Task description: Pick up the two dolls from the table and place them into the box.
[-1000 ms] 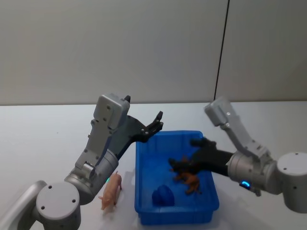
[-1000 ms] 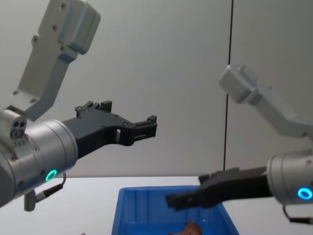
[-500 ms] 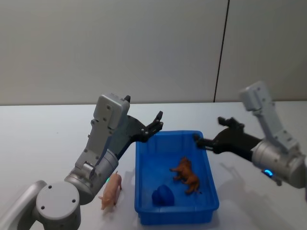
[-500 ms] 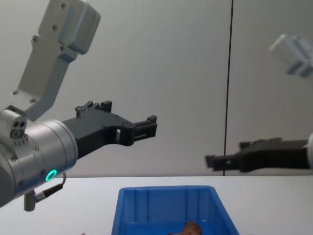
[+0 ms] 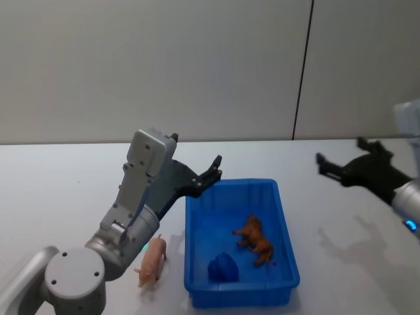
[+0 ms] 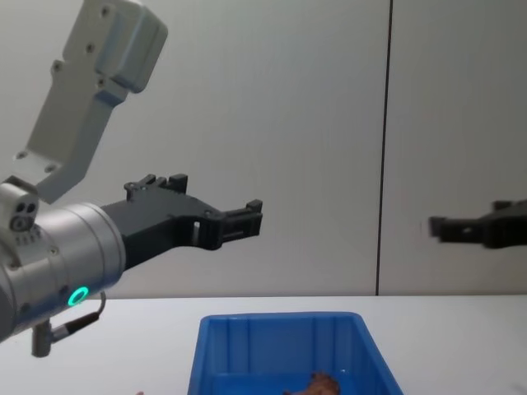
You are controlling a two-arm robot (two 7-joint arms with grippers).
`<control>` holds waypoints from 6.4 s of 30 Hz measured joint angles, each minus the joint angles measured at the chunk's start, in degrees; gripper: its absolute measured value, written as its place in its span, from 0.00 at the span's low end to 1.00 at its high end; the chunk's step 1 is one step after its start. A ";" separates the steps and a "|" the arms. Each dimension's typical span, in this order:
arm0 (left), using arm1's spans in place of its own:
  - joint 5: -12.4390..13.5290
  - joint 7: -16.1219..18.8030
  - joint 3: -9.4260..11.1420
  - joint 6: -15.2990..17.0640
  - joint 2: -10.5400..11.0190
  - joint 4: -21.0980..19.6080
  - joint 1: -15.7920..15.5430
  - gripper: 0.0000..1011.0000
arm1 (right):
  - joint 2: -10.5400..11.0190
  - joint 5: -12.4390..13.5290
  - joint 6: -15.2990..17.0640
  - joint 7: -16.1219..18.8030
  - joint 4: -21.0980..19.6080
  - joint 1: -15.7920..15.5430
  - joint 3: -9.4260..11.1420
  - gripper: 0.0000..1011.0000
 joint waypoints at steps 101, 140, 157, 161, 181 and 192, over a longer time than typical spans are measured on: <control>-16.35 -4.71 -5.07 29.15 7.81 -0.07 6.94 0.99 | 5.93 9.21 -9.07 -17.13 -1.24 -4.14 9.55 0.99; -16.30 -4.14 -5.43 30.22 8.12 -0.79 7.11 0.38 | 5.93 9.20 -9.06 -17.12 -1.24 -4.14 9.55 0.99; -17.13 -0.23 -7.01 22.06 8.18 -2.74 7.35 0.37 | 5.93 9.20 -9.06 -17.12 -1.24 -4.14 9.55 0.99; -17.26 0.14 -7.43 19.80 8.00 -3.26 6.97 0.37 | 5.93 9.20 -9.06 -17.12 -1.24 -4.15 9.55 0.99; -19.00 -8.82 -8.41 13.41 2.16 0.98 -3.10 0.37 | 5.93 9.20 -9.06 -17.12 -1.24 -4.14 9.55 0.99; -18.23 -16.02 -7.88 18.37 -0.14 6.46 -8.31 0.38 | 5.93 9.20 -9.06 -17.12 -1.24 -4.14 9.54 0.99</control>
